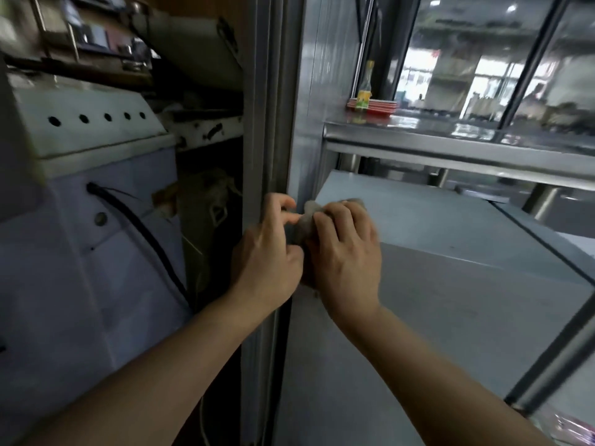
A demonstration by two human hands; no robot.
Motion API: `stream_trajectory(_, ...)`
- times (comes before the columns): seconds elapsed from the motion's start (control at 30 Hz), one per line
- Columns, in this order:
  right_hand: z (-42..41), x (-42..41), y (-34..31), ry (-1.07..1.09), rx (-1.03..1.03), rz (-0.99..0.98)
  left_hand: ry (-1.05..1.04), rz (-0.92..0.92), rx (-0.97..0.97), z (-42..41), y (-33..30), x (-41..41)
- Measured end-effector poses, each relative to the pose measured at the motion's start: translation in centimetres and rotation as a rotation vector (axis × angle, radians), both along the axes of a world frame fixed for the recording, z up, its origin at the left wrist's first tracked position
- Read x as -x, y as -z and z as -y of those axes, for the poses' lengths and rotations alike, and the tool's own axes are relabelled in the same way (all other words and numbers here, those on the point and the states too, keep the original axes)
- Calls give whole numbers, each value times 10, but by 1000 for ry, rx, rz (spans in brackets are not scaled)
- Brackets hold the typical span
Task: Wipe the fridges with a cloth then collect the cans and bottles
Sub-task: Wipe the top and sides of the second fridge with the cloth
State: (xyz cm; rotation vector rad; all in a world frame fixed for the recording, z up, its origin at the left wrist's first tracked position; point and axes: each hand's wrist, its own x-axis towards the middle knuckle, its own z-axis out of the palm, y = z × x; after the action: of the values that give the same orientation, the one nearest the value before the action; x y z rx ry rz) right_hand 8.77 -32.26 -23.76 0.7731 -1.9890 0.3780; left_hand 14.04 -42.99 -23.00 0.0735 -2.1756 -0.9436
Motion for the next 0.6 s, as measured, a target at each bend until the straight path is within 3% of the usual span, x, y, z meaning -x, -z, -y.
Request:
stream_trajectory(0.3, -49, 16, 11, 71, -18, -249, 26, -248, 86, -2, 26, 11)
stream_trajectory(0.47, -52, 13, 18, 200, 129, -201, 6, -295, 127, -5, 35, 13)
stream_trajectory(0.6, -5, 3, 12, 172, -58, -118, -45, -320, 167, -9, 32, 9)
